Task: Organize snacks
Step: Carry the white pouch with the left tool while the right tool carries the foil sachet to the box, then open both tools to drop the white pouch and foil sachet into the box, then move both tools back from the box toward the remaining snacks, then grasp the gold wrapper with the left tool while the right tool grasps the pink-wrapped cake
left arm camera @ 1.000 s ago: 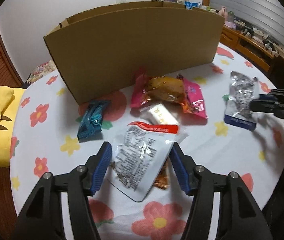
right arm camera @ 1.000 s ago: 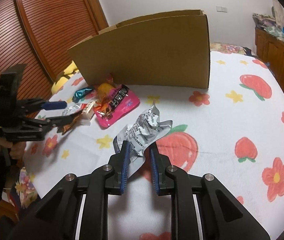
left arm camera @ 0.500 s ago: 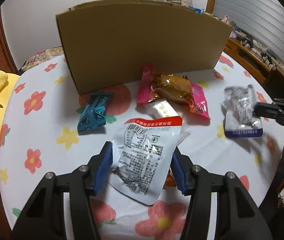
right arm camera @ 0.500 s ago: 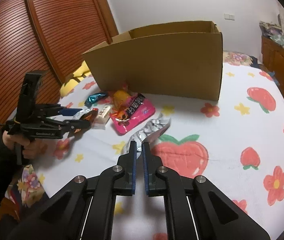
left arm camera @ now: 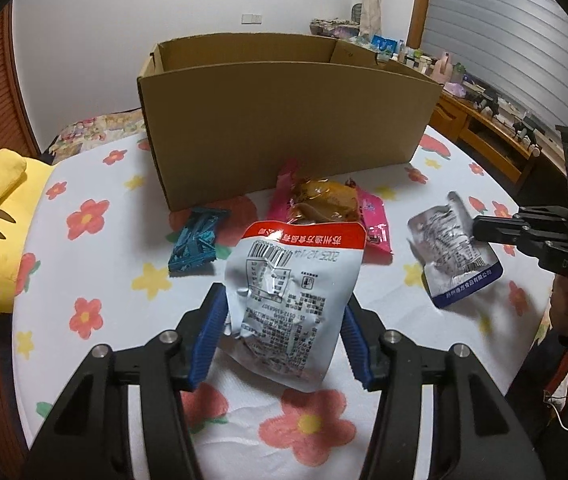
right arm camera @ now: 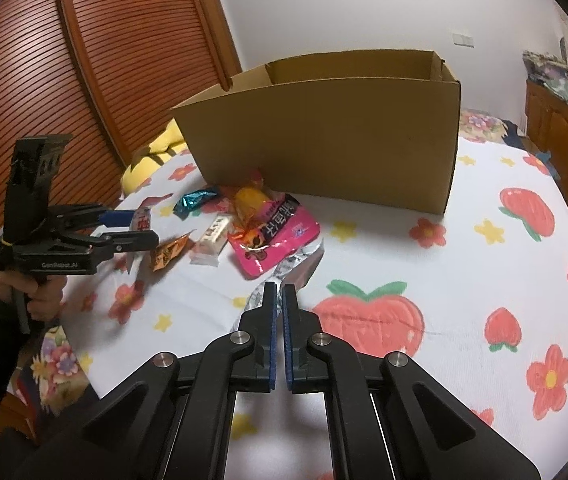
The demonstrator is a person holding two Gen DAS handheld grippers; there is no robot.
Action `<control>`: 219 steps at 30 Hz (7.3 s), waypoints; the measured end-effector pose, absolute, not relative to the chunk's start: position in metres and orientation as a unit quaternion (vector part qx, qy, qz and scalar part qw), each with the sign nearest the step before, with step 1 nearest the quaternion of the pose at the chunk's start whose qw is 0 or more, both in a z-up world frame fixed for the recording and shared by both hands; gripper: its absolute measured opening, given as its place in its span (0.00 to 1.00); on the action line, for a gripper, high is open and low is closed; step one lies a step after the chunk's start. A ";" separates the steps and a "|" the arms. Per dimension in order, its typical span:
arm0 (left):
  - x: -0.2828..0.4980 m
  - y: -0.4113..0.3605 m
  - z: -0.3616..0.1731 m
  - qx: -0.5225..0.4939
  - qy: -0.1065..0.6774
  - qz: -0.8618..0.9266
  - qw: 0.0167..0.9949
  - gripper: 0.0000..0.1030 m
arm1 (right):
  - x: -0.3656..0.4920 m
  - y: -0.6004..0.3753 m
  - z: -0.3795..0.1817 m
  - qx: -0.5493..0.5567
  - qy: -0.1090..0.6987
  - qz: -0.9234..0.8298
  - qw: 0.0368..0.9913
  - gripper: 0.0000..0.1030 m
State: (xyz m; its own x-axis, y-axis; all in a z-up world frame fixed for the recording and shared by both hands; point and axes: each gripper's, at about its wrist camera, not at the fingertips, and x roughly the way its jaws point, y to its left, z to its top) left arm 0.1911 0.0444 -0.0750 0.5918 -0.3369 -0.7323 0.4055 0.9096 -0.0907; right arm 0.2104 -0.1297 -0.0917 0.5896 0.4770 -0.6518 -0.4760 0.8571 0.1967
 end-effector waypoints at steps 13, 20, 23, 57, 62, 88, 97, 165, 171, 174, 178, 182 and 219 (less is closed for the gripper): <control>0.185 0.029 -0.074 0.054 0.396 -0.213 0.892 0.53 | 0.211 -0.122 -0.084 -0.020 0.365 0.263 0.893 0.00; 0.183 0.023 -0.065 0.052 0.387 -0.218 0.894 0.53 | 0.209 -0.120 -0.071 -0.038 0.356 0.259 0.897 0.00; 0.182 0.021 -0.057 0.052 0.379 -0.220 0.897 0.53 | 0.208 -0.118 -0.062 -0.046 0.348 0.258 0.900 0.00; 0.326 -0.003 0.042 0.066 0.336 -0.176 0.923 0.53 | 0.322 -0.134 0.051 -0.092 0.260 0.252 0.928 0.00; 0.346 -0.013 0.027 0.067 0.353 -0.170 0.918 0.53 | 0.339 -0.147 0.032 -0.079 0.274 0.244 0.927 0.00; 0.363 -0.031 0.006 0.073 0.378 -0.172 0.907 0.56 | 0.361 -0.149 -0.009 -0.077 0.317 0.235 0.915 0.02; 0.356 -0.028 0.011 0.073 0.365 -0.169 0.913 0.61 | 0.346 -0.148 -0.003 -0.071 0.308 0.240 0.918 0.06; 0.199 0.039 -0.110 0.026 0.407 -0.144 0.901 0.48 | 0.268 -0.039 -0.075 -0.115 0.355 0.292 0.880 0.59; 0.197 0.043 -0.111 0.012 0.397 -0.155 0.904 0.34 | 0.292 -0.025 -0.089 -0.133 0.374 0.296 0.869 0.59; 0.196 0.045 -0.111 0.006 0.395 -0.154 0.906 0.29 | 0.299 -0.020 -0.093 -0.145 0.375 0.297 0.866 0.59; 0.197 0.048 -0.111 -0.002 0.394 -0.154 0.906 0.25 | 0.303 -0.012 -0.100 -0.164 0.377 0.297 0.862 0.59; 0.198 0.047 -0.112 -0.001 0.394 -0.156 0.906 0.25 | 0.308 -0.009 -0.106 -0.169 0.379 0.294 0.861 0.59; 0.198 0.052 -0.113 -0.006 0.389 -0.157 0.908 0.23 | 0.283 -0.038 -0.106 -0.130 0.407 0.316 0.847 0.32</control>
